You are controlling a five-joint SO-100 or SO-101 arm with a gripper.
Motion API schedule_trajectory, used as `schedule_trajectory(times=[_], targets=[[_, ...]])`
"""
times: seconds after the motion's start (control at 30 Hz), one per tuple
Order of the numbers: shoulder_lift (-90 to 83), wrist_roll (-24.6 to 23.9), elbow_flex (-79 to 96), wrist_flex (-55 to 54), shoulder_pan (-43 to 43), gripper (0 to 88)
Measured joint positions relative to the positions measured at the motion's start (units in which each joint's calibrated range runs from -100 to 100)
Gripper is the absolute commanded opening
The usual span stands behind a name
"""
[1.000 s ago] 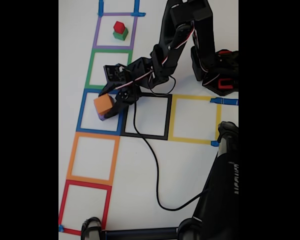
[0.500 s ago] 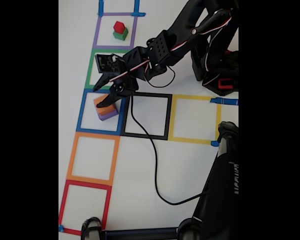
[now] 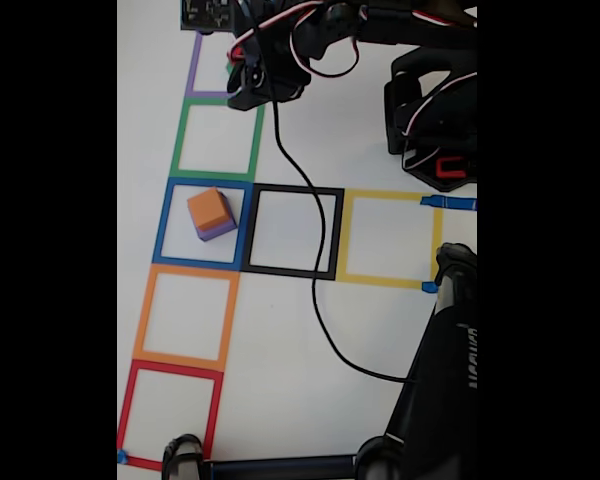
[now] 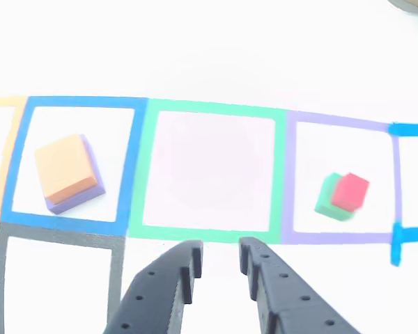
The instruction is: Tower of hanoi
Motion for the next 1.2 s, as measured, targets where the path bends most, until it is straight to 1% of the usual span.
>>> schedule_trajectory(times=[0.2, 0.33, 0.4, 0.5, 0.57, 0.7, 0.8, 0.97, 1.07, 1.13, 1.2], targets=[[2.3, 0.0, -22.5, 16.7, 14.2, 1.3], [5.3, 0.0, -36.5, 23.5, 21.7, 1.3], [6.2, 0.0, -41.3, 24.4, 25.2, 1.3], [7.9, 0.0, -44.4, 24.5, 28.3, 2.9], [7.9, 0.0, -44.4, 24.5, 32.1, 4.2], [6.8, 0.0, -36.7, 23.9, 37.6, 11.0], [3.9, 0.0, -26.1, 19.0, 41.4, 17.4], [0.8, 0.0, -9.5, 6.9, 44.0, 23.5], [0.0, 0.0, 2.1, -4.0, 44.5, 28.0], [0.0, 0.0, 10.2, -13.1, 44.4, 31.6], [0.2, 0.0, 18.1, -22.7, 45.5, 33.0]])
